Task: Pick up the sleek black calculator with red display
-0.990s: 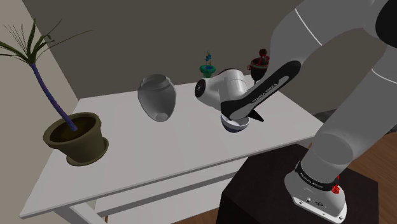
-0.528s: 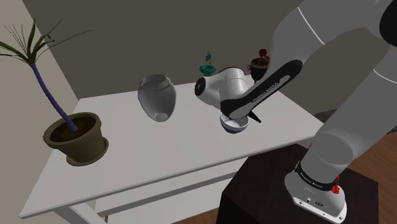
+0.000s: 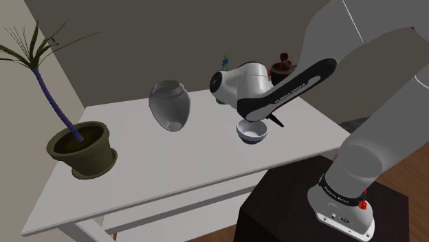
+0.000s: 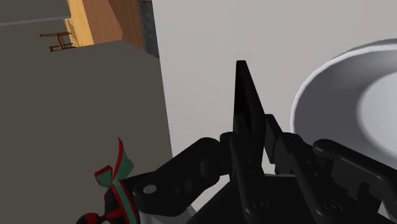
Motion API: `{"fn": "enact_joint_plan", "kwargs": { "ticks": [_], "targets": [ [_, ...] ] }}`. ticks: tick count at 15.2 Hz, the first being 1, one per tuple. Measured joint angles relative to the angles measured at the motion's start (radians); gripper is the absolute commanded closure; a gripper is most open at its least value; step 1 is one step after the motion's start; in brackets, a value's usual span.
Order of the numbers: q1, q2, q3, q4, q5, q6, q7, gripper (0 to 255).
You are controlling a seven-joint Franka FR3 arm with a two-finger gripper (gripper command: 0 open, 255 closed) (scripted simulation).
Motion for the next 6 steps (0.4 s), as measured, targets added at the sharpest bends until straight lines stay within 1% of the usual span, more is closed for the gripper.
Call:
{"fn": "enact_joint_plan", "kwargs": {
  "ticks": [6],
  "targets": [
    [0.005,-0.058,-0.007,0.023,0.022,-0.048,-0.061,255]
  ]
}}
